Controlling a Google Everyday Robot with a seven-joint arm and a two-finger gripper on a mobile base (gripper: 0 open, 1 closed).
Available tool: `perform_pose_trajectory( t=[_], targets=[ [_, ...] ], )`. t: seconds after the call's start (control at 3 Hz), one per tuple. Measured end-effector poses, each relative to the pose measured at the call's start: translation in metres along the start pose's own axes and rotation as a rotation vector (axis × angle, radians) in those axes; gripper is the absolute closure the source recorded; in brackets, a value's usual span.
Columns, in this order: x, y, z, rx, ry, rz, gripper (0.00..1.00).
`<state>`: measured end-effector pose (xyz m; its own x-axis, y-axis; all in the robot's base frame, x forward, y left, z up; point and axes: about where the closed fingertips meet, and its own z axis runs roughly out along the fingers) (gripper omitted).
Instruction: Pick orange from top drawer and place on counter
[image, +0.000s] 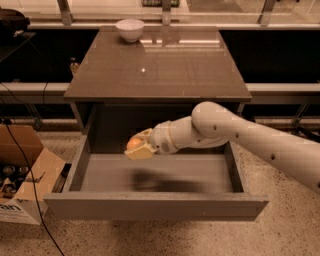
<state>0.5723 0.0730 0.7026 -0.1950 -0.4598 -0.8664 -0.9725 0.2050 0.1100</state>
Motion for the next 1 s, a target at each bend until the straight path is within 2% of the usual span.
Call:
perform_pose_trajectory(
  t=[0.33,0.67,1.0],
  targets=[
    [-0.029,-0.004,-0.069,0.079,-0.013,-0.056,1.00],
    [-0.082,-0.028,-0.149,0.230,0.006,-0.141,1.00],
    [-0.125,-0.068,-0.188,0.333,0.032,-0.186,1.00]
  ],
)
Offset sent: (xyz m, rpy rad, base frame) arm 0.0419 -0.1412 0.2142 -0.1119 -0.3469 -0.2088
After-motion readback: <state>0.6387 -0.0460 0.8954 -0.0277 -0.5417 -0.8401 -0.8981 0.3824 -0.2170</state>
